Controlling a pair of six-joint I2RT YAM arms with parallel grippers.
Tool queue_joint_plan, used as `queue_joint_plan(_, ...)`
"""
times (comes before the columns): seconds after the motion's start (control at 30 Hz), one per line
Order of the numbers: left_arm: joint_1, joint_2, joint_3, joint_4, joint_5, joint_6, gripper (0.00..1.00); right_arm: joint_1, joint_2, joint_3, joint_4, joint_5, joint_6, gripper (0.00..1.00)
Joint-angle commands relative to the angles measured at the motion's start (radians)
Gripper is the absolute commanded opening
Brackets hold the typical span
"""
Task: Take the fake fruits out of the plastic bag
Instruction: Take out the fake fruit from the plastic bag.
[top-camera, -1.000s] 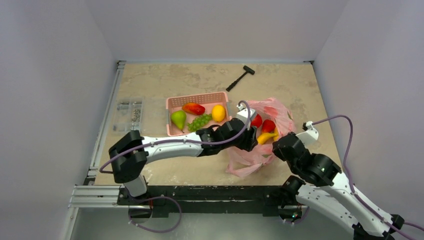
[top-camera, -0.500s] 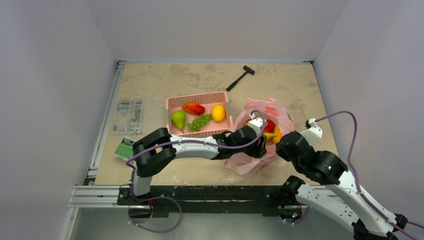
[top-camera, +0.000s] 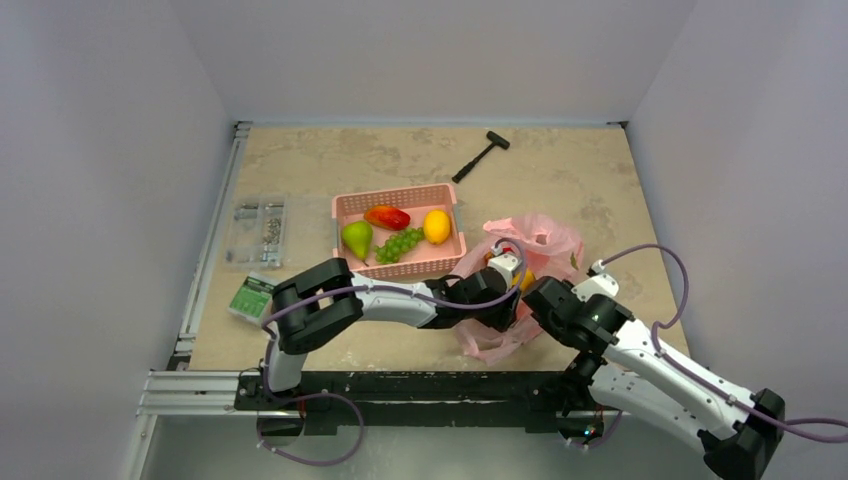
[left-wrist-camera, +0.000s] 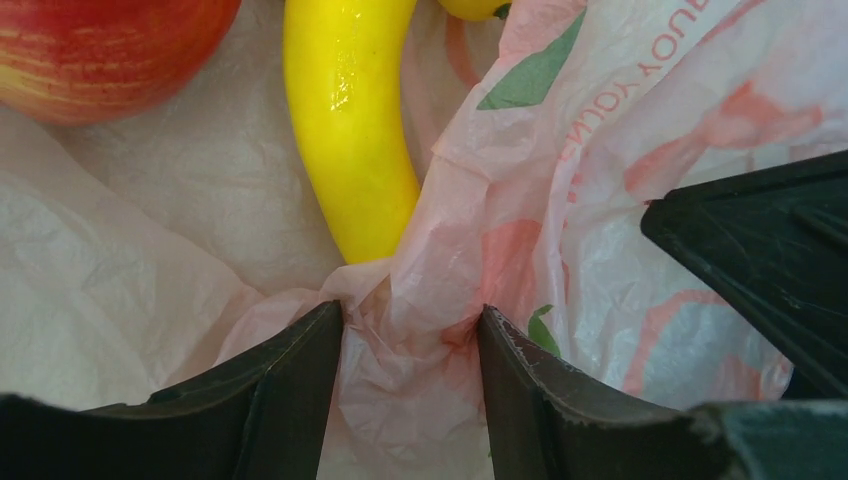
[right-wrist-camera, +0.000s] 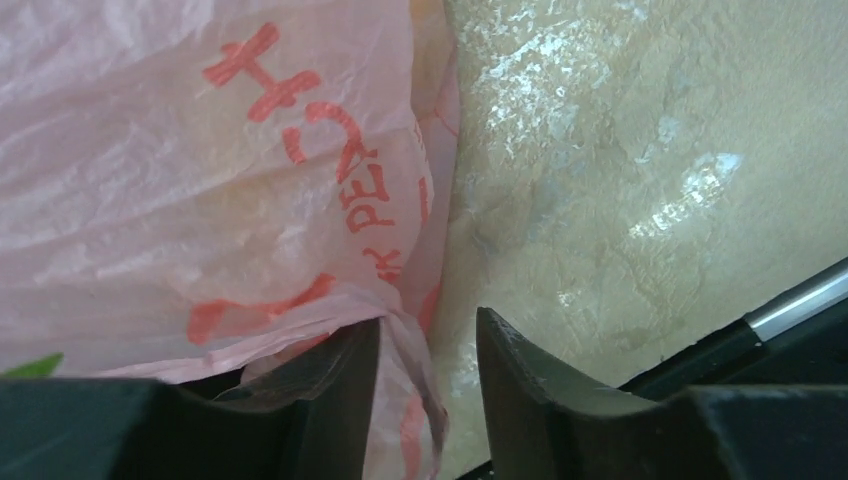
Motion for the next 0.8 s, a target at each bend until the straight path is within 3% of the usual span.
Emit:
queue_joint_plan(0.0,-0.007,-0.048,-0.033,-0.012,-0.011,0.022,0.53,0.001,-0.024,-0.037,0.126,0.09,0.05,0.51)
queue_joint_plan(0.07,-0.005,-0.071,-0.045,-0.002,-0.005,0.027,0.54,0.002,-0.025,-0.025,0.13,0.12,0.042,0.63)
queue_joint_plan(0.17,0.002,-0.114,-0.05,0.006,0.023,0.045,0.57,0.002,-0.046,-0.021,0.141,0.173,0.037,0.69)
queue_joint_plan(0.27,0.015,-0.14,-0.019,-0.01,0.073,0.079,0.58,0.002,-0.125,-0.046,0.308,0.154,-0.131,0.76)
queue_joint_plan(0.33,0.019,-0.139,-0.002,-0.013,0.101,0.084,0.58,0.001,-0.153,-0.072,0.407,0.125,-0.197,0.86)
queue_joint_plan(0.4,0.02,-0.127,0.002,0.007,0.134,0.076,0.58,0.0,-0.13,-0.092,0.418,0.134,-0.175,0.95)
queue_joint_plan(0.43,0.019,-0.123,-0.001,0.018,0.141,0.065,0.58,0.0,-0.103,-0.095,0.403,0.148,-0.132,0.94)
queue_joint_plan(0.57,0.02,-0.129,-0.042,0.059,0.135,0.03,0.58,-0.002,0.062,-0.115,0.329,0.174,0.041,0.8)
queue_joint_plan(0.6,0.02,-0.135,-0.047,0.058,0.129,0.032,0.57,-0.003,0.101,-0.122,0.334,0.169,0.061,0.64)
queue_joint_plan(0.63,0.021,-0.142,-0.052,0.052,0.121,0.031,0.58,-0.008,0.133,-0.127,0.317,0.159,0.1,0.36)
queue_joint_plan(0.7,0.03,-0.161,-0.059,0.038,0.116,0.031,0.58,-0.011,0.177,-0.124,0.294,0.137,0.145,0.01)
queue_joint_plan(0.77,0.048,-0.183,-0.061,0.029,0.115,0.036,0.6,-0.011,0.165,-0.132,0.303,0.124,0.149,0.0)
